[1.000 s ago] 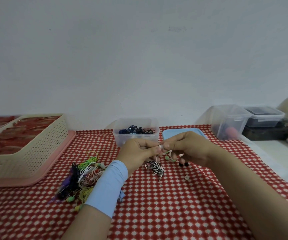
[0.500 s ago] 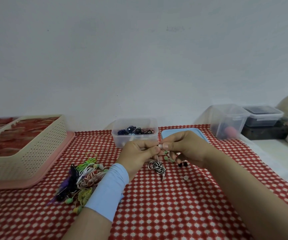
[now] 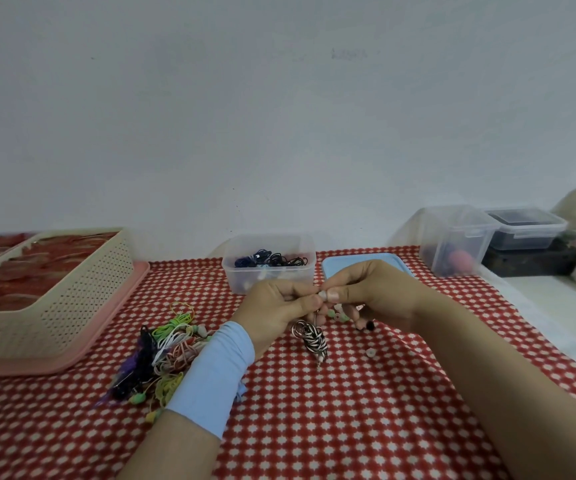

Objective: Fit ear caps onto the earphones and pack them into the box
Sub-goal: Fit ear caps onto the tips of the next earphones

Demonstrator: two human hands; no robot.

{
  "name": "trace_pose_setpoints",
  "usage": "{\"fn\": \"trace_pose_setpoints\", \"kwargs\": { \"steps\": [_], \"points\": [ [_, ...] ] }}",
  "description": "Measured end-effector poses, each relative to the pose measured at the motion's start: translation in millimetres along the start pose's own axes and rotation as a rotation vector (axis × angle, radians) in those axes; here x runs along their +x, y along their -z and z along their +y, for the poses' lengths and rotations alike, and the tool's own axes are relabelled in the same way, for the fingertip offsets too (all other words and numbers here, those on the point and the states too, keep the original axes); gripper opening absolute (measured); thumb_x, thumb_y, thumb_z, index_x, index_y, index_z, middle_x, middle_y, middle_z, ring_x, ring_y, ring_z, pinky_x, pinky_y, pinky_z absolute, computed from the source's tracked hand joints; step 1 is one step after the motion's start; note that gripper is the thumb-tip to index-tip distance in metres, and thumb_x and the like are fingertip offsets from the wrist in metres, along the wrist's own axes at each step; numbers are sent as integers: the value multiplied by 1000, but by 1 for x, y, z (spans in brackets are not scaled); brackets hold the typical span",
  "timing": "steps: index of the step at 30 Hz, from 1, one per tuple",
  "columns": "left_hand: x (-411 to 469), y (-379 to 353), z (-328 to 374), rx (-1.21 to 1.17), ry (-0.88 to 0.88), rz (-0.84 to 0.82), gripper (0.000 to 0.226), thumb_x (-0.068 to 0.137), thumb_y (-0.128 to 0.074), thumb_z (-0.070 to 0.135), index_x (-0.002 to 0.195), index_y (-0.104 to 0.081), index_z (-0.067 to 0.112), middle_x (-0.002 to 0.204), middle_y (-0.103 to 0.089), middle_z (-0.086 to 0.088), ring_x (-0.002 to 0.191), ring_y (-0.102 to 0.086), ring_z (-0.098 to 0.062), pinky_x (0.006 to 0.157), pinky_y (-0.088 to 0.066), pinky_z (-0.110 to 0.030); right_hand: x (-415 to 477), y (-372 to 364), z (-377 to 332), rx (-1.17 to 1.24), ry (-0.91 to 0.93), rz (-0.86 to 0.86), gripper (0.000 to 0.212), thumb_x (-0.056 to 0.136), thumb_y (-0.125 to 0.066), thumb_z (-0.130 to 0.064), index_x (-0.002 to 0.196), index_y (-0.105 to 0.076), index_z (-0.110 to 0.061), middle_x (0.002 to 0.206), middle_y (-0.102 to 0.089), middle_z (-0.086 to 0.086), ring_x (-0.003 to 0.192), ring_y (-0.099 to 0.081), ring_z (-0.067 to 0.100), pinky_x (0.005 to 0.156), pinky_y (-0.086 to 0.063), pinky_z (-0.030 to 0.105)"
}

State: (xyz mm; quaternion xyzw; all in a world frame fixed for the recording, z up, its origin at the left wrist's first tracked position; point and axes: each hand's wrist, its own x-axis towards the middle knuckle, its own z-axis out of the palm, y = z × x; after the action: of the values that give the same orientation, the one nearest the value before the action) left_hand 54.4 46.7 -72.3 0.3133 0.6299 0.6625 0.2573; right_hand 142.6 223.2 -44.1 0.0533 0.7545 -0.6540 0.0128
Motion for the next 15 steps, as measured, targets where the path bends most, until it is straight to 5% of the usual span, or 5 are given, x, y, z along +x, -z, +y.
{"fn": "trace_pose_setpoints", "kwargs": {
  "steps": [4,8,15],
  "points": [
    [4,-4,-1,-7,-15,110,10,86,-68,1,91,-75,7,77,-74,-9,67,-66,-20,65,-57,-26,2,-2,0,77,16,85,12,88,-72,-7,82,-80,-14,73,-69,9,52,-57,12,47,-51,25],
    [7,-3,-4,18,23,179,10,88,-70,9,95,-76,8,81,-74,-8,70,-64,-15,84,-59,-41,0,-7,-6,-50,104,168,9,90,-73,-5,88,-81,-9,84,-75,19,57,-62,17,49,-55,29],
    [6,-1,-2,16,46,186,15,88,-69,5,102,-74,7,81,-75,-6,70,-65,-12,76,-60,-31,-2,-11,-10,-214,124,237,7,85,-80,-6,92,-79,-7,75,-76,10,62,-66,18,56,-62,34]
  ]
}}
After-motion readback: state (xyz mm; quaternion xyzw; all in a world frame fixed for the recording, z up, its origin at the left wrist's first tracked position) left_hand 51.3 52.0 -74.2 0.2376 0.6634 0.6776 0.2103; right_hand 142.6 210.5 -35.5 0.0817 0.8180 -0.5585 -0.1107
